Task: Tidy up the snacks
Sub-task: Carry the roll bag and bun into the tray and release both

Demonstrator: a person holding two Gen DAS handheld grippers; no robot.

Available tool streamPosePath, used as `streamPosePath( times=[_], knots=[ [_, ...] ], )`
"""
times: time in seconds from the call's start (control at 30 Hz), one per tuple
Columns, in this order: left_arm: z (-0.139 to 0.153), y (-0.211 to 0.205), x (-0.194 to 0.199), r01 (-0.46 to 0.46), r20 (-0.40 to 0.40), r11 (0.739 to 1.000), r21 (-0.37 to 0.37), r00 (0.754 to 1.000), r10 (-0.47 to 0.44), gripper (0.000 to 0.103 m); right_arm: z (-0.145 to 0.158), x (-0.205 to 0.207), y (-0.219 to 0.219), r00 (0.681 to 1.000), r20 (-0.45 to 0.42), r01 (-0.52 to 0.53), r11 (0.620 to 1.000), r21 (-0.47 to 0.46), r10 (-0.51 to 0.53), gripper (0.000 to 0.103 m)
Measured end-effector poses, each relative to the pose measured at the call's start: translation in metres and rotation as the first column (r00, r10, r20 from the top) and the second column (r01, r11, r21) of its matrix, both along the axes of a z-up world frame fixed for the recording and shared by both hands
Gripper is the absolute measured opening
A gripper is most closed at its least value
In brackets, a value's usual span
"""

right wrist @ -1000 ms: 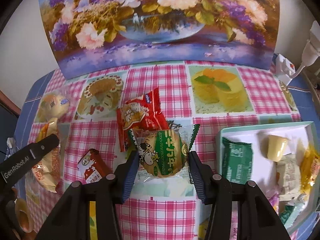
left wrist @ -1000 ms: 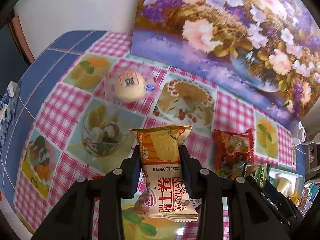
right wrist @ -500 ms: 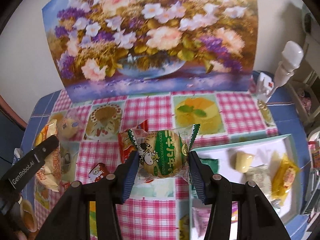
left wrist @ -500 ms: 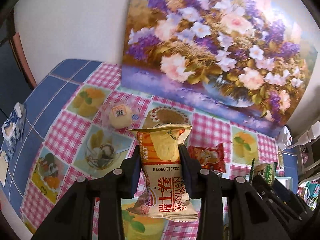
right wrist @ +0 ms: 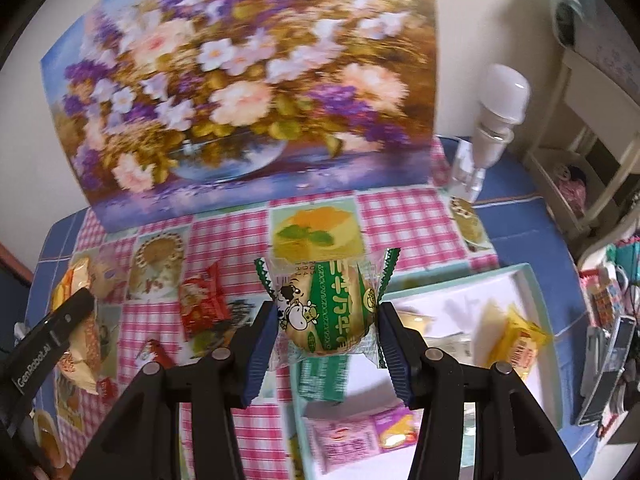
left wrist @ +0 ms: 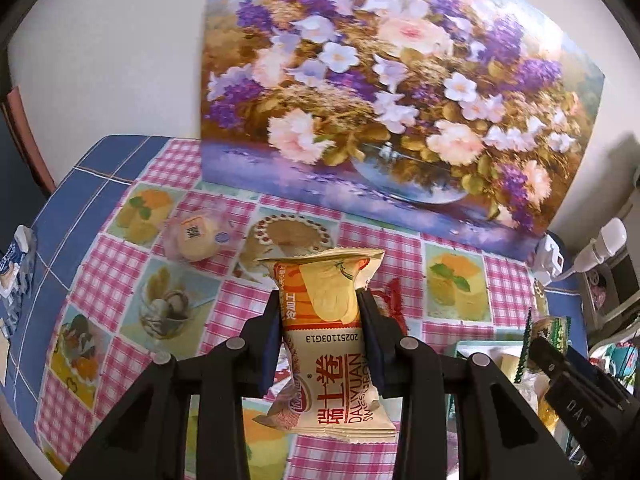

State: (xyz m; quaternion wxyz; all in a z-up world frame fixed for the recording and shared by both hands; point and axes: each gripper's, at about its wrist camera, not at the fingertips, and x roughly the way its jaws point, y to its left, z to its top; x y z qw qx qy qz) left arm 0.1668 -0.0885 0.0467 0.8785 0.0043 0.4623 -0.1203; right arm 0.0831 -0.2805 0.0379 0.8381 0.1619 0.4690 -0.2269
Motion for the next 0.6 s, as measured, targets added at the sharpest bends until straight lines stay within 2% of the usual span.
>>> streamPosePath(
  times=[0.33, 0.6],
  knots=[
    [-0.003, -0.046, -0.016, 0.090, 0.004, 0.995, 0.039, 0.996, -0.091, 0.038, -0.004, -0.026, -0.055, 0.993, -0.019, 0.115, 0.993, 0.022, -0.115, 0.054],
    [-0.009, -0.086, -0.032, 0.180, 0.002, 0.981, 0.071, 0.983, -0.181, 0.038, -0.004, -0.051, -0.094, 0.979, -0.018, 0.205, 0.978, 0.029, -0.205, 0.054]
  ],
)
